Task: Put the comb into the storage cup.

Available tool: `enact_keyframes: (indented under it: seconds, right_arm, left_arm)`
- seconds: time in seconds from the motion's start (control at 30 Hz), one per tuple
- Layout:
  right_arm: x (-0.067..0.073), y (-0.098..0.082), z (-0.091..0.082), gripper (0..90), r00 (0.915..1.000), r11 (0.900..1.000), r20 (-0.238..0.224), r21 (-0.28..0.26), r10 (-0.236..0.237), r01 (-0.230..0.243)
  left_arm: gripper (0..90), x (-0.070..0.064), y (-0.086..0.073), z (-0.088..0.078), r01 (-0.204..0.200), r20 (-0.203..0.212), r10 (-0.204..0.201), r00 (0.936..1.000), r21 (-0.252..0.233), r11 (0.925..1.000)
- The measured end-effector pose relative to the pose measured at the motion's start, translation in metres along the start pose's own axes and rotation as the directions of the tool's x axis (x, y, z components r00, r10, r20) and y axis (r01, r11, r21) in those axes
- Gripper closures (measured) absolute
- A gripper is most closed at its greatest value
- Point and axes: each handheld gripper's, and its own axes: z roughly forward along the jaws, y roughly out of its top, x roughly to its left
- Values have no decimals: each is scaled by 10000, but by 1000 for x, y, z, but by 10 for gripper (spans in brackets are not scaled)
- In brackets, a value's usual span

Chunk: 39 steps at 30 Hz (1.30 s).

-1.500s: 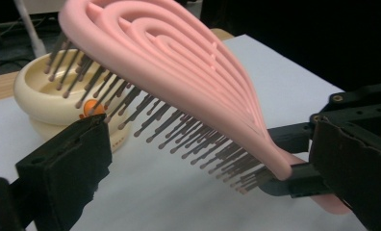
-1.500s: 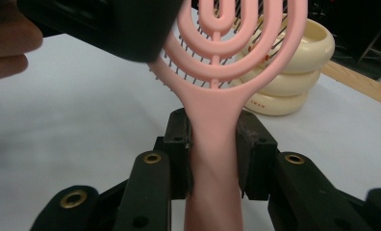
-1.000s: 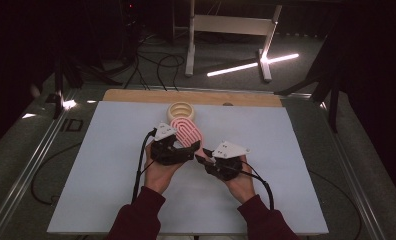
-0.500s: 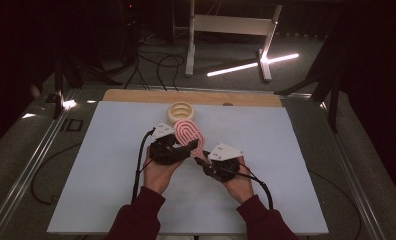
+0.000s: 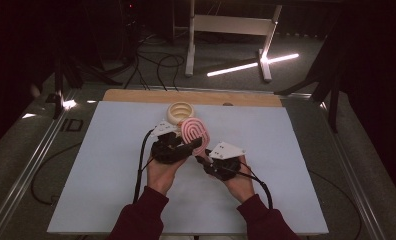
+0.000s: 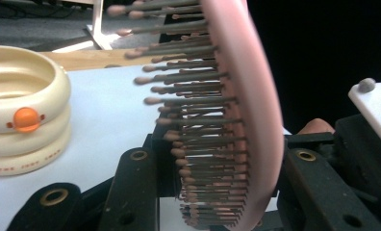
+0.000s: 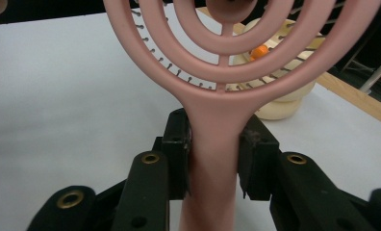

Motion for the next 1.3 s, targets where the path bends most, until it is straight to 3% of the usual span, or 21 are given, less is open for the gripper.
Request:
enact_keyframes:
  seconds: [0.37, 0.5, 0.53, 0.73, 1.3]
  right_arm:
    - [-4, 0, -5, 492, 9991, 9990, -164, -223, 393, -396]
    - [-7, 1, -9, 389, 9979, 9980, -289, -239, 582, -589]
    - [-7, 1, -10, 356, 9963, 9963, -290, -260, 813, -821]
    - [-8, -3, -14, 211, 9962, 9960, -105, -221, 866, -868]
    - [-19, -21, -36, 142, 9898, 9898, 134, -178, 1415, -1413]
  left_arm:
    - [638, 2, 4, -9, -34, -169, 25, 9999, -521, 9986]
    - [638, 4, 6, -13, -20, -226, 5, 9997, -655, 9978]
    - [637, 5, 6, -14, -10, -242, -7, 9997, -682, 9977]
    - [638, 6, 7, -16, -46, -311, 19, 9995, -853, 9963]
    - [638, 12, 14, -27, -78, -391, 26, 9992, -1334, 9910]
